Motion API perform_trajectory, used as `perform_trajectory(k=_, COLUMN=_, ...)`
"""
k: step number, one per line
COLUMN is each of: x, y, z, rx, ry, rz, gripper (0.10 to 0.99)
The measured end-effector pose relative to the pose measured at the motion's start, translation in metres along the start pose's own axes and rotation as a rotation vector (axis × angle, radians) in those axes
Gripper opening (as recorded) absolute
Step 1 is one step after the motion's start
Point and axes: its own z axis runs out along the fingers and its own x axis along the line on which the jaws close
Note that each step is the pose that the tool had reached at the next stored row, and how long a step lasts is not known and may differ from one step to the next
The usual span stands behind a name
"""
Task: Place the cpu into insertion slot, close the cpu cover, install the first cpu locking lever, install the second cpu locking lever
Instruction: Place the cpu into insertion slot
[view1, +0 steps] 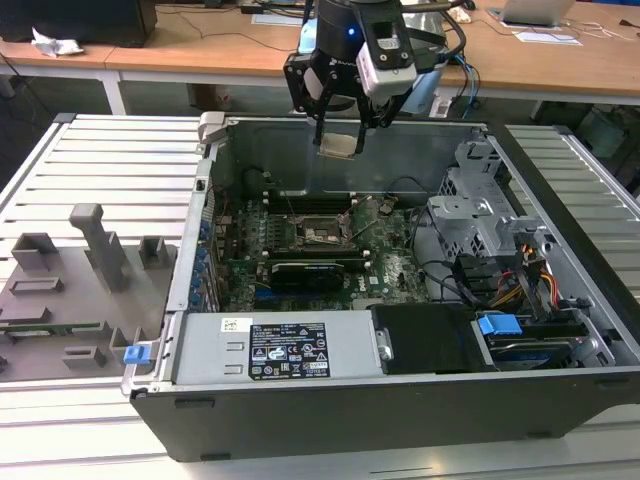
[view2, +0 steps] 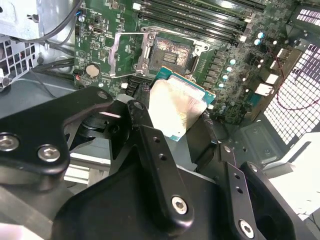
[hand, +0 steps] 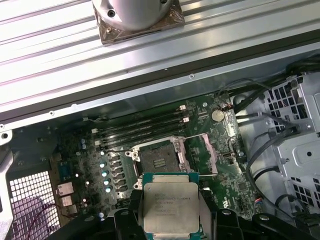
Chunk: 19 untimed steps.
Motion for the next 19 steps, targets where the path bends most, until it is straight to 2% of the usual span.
perform_trajectory(k=19, x=0.0001, y=-0.0001, z=0.0001, rx=-0.002, ry=-0.0072, rz=0.080, gripper=0.537)
